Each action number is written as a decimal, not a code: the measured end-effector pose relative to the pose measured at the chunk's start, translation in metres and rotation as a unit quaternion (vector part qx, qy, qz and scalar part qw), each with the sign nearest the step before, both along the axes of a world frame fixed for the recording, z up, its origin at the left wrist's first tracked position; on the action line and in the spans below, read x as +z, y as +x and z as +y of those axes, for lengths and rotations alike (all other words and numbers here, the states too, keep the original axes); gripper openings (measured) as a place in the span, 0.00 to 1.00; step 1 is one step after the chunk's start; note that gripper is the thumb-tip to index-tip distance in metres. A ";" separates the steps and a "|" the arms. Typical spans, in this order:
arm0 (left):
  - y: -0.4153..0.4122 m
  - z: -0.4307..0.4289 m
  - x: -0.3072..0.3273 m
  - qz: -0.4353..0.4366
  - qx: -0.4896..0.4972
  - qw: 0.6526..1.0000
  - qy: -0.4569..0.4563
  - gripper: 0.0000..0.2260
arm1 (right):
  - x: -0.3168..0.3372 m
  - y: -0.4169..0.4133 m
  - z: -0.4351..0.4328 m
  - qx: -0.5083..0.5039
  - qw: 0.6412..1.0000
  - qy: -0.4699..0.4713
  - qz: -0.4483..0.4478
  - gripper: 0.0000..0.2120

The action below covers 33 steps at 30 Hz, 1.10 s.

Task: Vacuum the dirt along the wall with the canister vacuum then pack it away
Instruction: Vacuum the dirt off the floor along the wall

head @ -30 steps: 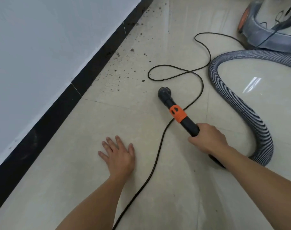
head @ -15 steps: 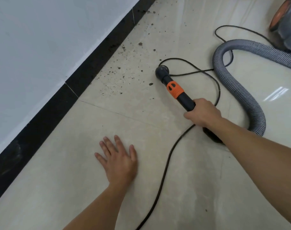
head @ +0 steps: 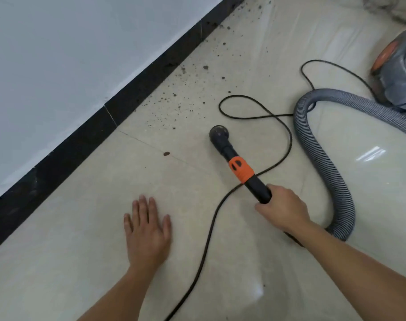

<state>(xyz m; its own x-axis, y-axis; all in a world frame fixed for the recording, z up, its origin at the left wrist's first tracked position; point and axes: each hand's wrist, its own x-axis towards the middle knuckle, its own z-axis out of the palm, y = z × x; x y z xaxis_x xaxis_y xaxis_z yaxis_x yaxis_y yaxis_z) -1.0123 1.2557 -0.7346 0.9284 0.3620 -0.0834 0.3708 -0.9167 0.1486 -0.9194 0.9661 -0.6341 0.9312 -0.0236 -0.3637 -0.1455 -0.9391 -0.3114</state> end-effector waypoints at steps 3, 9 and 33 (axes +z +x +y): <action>0.002 -0.001 -0.001 -0.004 0.002 1.000 0.001 0.33 | 0.000 0.006 -0.003 -0.055 0.998 0.031 -0.006 0.08; 0.001 0.001 0.001 -0.008 0.007 1.000 -0.002 0.32 | -0.002 -0.046 0.034 0.071 0.997 0.021 0.032 0.08; -0.070 0.059 0.006 -0.028 0.177 0.983 -0.030 0.33 | 0.001 -0.064 0.122 0.178 0.984 0.005 0.030 0.09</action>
